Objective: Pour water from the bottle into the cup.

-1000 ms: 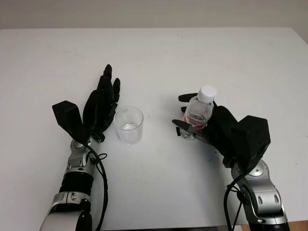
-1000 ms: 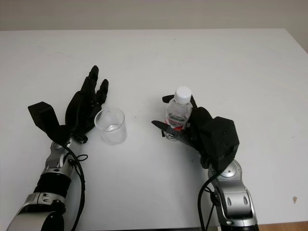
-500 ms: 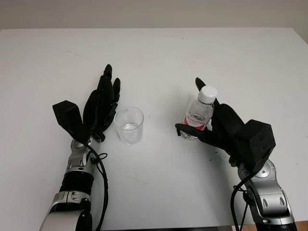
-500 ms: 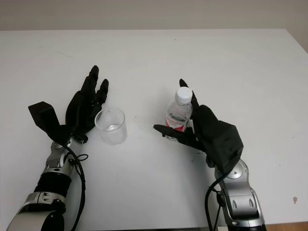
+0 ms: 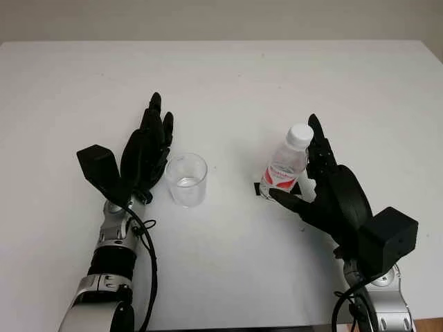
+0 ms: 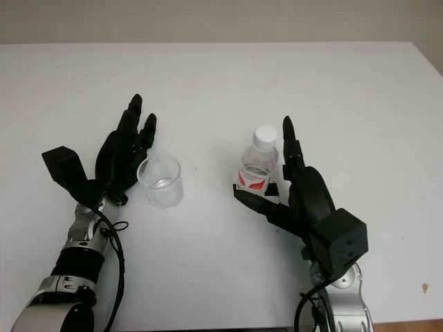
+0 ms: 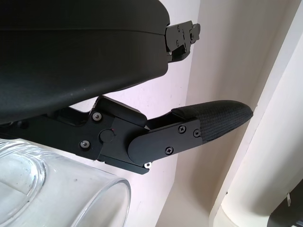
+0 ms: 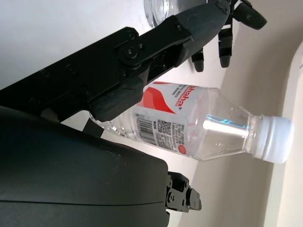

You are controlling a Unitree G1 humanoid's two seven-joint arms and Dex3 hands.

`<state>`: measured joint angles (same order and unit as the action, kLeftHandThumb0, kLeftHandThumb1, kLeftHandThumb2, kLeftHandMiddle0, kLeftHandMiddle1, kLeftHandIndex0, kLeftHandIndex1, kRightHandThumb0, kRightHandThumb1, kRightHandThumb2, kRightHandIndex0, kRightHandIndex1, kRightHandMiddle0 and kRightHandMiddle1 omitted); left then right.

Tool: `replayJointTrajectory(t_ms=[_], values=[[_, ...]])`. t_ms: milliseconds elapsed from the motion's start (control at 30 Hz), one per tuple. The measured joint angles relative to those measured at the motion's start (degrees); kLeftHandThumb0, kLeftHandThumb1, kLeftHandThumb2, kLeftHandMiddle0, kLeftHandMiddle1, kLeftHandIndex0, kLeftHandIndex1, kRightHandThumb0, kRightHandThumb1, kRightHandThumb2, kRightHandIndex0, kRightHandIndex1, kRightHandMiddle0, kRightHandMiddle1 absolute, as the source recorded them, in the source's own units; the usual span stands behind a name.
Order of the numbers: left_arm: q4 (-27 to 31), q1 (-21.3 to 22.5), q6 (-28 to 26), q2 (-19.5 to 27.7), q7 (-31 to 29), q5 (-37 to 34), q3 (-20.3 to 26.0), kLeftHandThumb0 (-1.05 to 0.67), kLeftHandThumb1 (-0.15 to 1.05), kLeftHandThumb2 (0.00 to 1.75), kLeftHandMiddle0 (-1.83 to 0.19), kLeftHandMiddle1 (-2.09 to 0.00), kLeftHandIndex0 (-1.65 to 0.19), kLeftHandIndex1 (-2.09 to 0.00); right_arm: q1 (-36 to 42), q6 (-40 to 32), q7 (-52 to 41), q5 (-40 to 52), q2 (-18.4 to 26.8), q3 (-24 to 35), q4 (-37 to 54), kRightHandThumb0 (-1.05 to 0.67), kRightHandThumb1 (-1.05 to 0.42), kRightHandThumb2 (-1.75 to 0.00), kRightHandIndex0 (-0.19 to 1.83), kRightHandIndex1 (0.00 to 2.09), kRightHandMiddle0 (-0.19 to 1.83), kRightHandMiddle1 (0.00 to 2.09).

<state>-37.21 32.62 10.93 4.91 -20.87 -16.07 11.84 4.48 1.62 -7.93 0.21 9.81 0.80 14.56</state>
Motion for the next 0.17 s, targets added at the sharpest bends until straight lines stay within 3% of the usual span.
replayJointTrajectory(t_ms=[167], values=[[0.64, -0.4, -0.11, -0.12, 0.21, 0.01, -0.08, -0.86, 1.05, 0.7, 0.15, -0.05, 0.19, -0.04, 0.92, 1.54, 0.51, -0.36, -0.96, -0.73, 0.12, -1.02, -0.88, -0.06, -0.19, 0.0, -0.19, 0.0]])
